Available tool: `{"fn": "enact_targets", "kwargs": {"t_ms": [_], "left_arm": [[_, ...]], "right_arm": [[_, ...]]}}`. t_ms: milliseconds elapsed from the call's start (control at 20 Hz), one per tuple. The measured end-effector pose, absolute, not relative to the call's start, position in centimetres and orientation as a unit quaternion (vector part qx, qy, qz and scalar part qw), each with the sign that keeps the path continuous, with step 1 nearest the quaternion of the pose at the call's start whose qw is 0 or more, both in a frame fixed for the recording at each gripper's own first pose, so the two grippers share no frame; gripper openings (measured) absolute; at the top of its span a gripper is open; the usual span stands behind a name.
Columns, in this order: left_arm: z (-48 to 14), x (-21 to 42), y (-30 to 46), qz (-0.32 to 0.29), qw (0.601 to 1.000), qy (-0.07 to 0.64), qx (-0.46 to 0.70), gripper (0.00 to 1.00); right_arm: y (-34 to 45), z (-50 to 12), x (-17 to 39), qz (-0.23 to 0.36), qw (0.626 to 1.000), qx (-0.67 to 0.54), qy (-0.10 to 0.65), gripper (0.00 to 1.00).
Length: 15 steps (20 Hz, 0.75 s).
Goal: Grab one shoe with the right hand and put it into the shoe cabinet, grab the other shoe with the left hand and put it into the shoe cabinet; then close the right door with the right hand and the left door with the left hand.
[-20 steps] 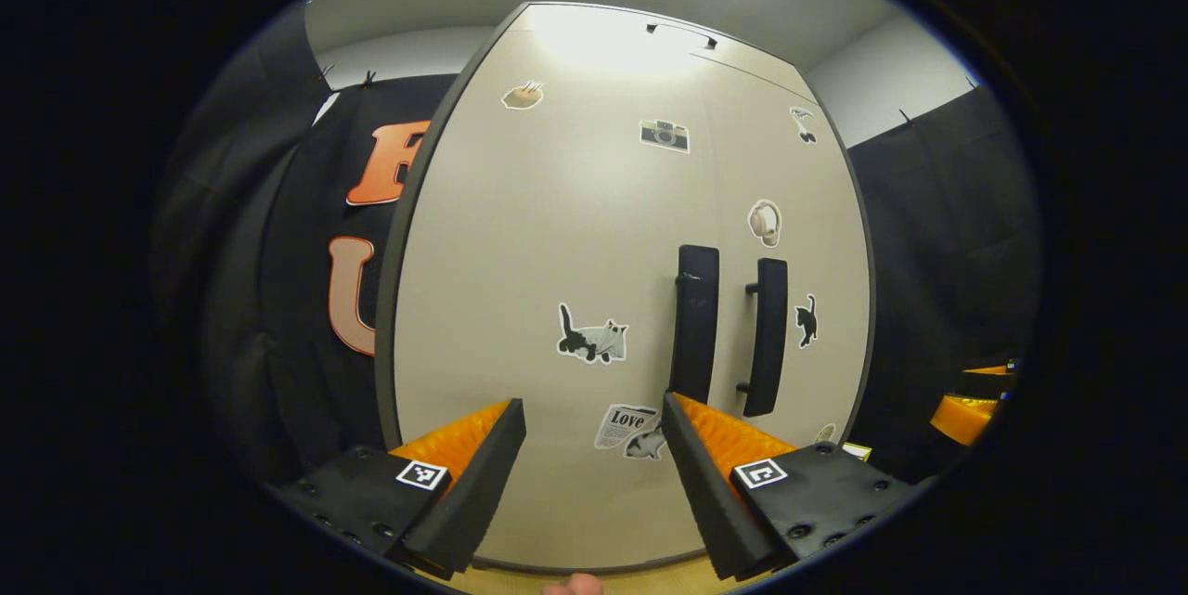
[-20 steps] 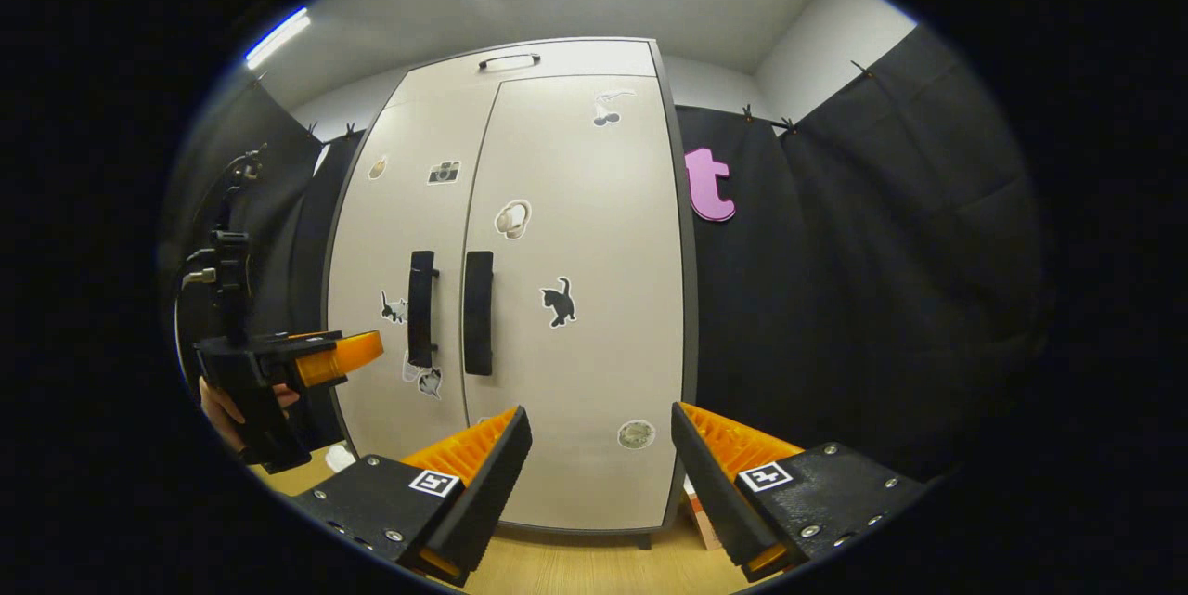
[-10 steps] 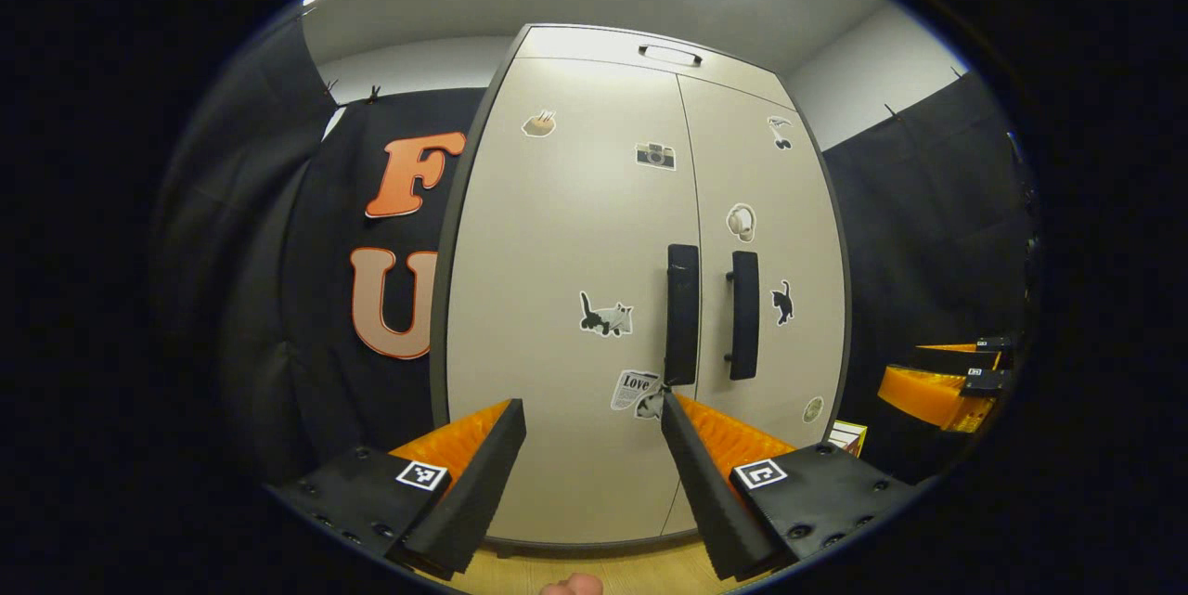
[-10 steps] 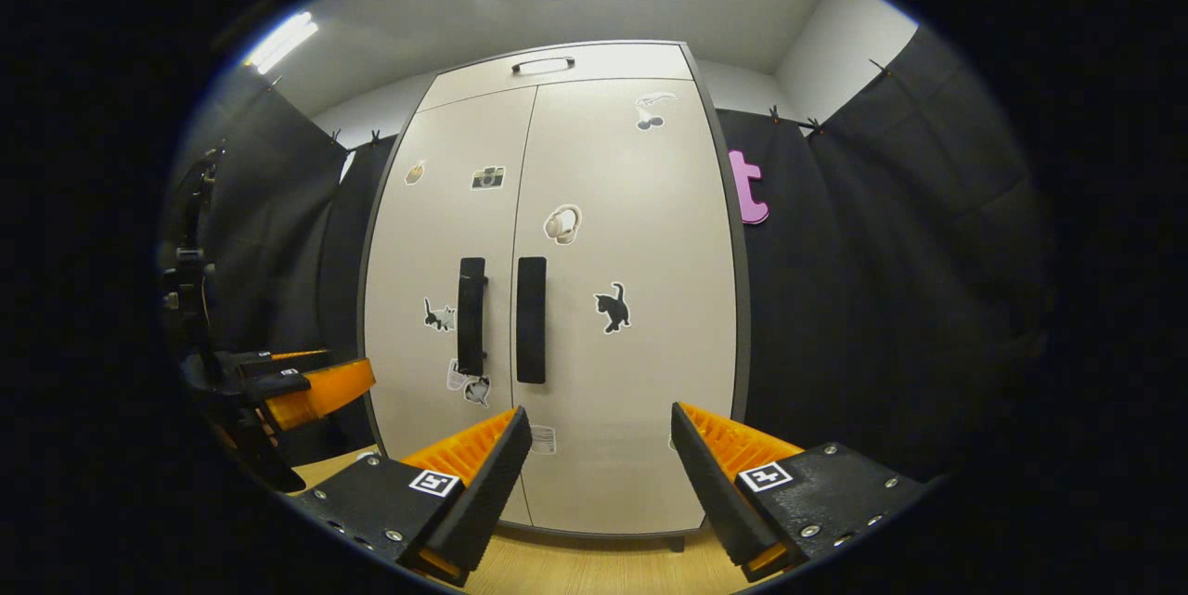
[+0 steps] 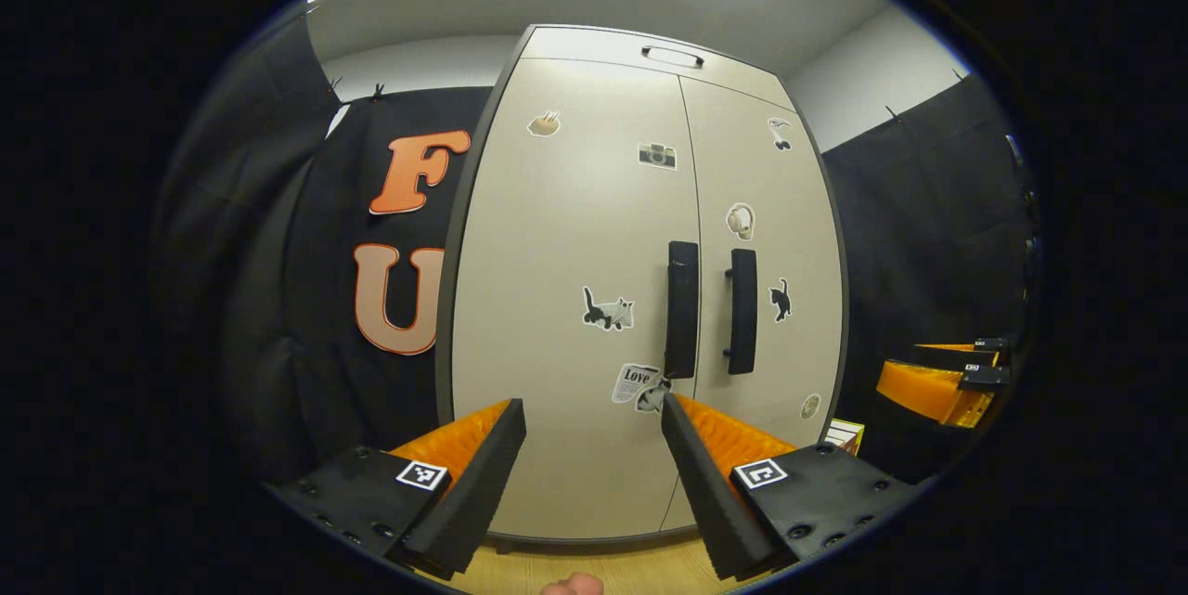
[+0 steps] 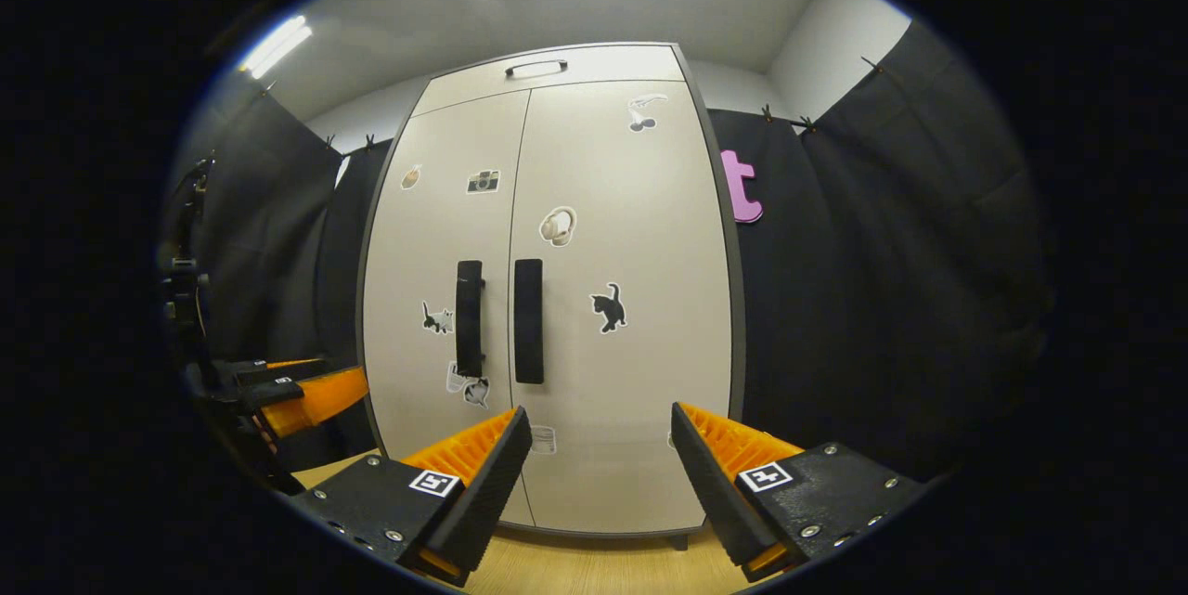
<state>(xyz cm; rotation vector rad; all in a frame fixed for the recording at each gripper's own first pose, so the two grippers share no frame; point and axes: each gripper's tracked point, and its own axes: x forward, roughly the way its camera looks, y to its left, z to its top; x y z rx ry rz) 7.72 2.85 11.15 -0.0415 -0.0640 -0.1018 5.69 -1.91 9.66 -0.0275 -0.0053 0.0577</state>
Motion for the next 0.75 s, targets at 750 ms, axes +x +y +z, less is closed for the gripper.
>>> {"fn": "enact_targets", "kwargs": {"t_ms": [750], "left_arm": [[12.1,7.5,2.1,-0.056,0.997,-0.044,-0.018,0.96]], "right_arm": [[-3.0,9.9,5.3,0.020,1.000,-0.004,-0.008,0.93]]}}
